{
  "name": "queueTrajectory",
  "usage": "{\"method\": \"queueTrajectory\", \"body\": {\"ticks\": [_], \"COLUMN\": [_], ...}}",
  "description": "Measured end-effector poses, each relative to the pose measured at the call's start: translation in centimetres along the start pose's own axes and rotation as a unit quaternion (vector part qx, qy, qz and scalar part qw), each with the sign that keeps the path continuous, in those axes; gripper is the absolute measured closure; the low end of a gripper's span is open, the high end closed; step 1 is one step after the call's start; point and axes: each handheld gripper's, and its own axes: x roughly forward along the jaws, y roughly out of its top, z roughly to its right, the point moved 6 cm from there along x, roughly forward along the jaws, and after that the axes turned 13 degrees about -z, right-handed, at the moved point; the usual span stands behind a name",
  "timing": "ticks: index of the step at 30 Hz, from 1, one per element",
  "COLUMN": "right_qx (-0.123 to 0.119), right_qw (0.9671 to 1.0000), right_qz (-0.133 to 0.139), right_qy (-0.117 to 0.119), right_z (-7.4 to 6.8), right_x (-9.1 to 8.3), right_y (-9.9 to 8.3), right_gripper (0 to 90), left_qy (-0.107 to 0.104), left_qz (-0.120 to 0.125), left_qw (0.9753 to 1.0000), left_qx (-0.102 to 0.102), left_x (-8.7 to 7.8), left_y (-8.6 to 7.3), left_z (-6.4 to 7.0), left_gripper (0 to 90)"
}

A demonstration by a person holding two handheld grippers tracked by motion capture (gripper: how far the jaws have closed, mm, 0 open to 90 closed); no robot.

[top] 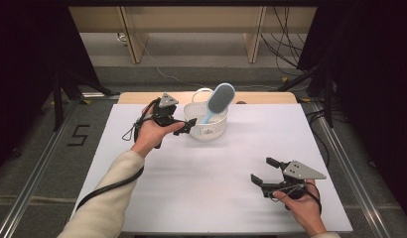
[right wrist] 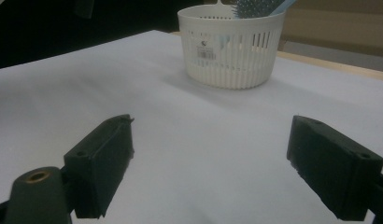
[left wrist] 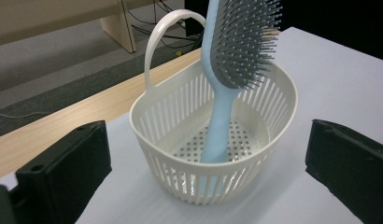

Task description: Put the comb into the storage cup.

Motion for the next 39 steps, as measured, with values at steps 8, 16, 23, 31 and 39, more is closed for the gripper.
{"method": "queueTrajectory", "body": {"ticks": [8, 16, 23, 31, 39], "right_qx": [-0.001, 0.000, 0.002, 0.004, 0.005], "right_qw": [1.0000, 1.0000, 1.0000, 1.0000, 0.9999], "right_qz": [-0.003, -0.002, -0.001, -0.003, -0.003], "right_qy": [-0.002, -0.005, -0.005, -0.008, -0.009], "right_z": [0.0, 0.2, 0.2, 0.4, 0.5], "right_x": [0.0, -0.1, -0.1, 0.0, -0.1], "right_y": [0.0, 0.0, 0.0, -0.1, -0.1], "right_gripper": [15.4, 15.3, 15.3, 15.3, 15.3], "left_qy": [-0.008, -0.006, -0.006, -0.011, -0.013], "left_qz": [-0.001, -0.004, -0.002, -0.007, -0.004], "left_qw": [0.9999, 1.0000, 1.0000, 0.9999, 0.9999], "left_qx": [-0.006, -0.003, -0.006, -0.008, -0.006], "left_x": [-1.0, -1.6, -1.8, -2.0, -2.7], "left_y": [-1.4, -2.3, -3.2, -4.5, -5.3], "left_z": [0.1, 0.1, 0.1, 0.3, 0.5], "left_gripper": [0.0, 0.0, 0.0, 0.0, 0.0]}}
